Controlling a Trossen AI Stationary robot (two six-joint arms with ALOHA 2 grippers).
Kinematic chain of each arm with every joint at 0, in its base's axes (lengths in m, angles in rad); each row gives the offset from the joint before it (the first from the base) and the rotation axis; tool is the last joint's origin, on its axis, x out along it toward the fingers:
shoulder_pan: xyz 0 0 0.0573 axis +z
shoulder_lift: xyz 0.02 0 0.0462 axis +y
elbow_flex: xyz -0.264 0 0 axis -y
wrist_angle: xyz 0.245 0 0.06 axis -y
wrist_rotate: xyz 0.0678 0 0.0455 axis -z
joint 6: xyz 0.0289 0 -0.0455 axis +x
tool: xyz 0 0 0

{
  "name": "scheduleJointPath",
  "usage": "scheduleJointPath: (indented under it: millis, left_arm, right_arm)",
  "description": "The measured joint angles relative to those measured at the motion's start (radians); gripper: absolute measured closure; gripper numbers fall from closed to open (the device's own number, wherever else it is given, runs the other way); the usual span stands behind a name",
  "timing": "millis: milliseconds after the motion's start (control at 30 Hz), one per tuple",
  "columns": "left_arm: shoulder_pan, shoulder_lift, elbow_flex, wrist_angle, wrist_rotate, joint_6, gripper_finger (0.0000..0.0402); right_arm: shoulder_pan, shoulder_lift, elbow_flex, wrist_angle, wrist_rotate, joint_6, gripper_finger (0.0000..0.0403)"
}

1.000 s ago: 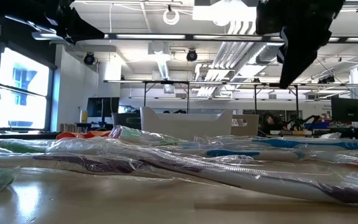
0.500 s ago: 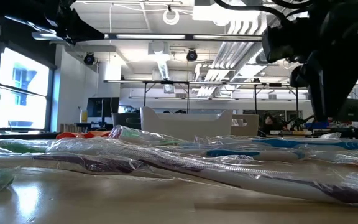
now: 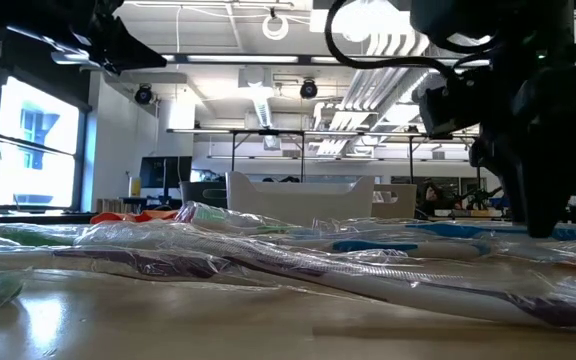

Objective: Pick & Place Toothbrushes
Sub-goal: Put the blue toothbrush into the white bin

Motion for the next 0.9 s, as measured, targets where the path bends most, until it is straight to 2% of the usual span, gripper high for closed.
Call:
scheduleJointPath:
  millis: [167, 600, 900]
  left_arm:
    - [0.000, 0.000, 0.000, 0.000, 0.000, 0.000, 0.0394]
    - [0.000, 0.000, 0.000, -0.007, 0.000, 0.000, 0.0394]
    - [0.000, 0.000, 0.000, -0.027, 0.000, -0.002, 0.0394]
  right_arm:
    - [0.000, 0.000, 0.000, 0.001, 0.025, -0.002, 0.0278]
    - [-0.001, 0.000, 0.000, 0.001, 0.050, -0.005, 0.0388]
    - [-0.001, -0.002, 0.000, -0.010, 0.046, -0.017, 0.0395]
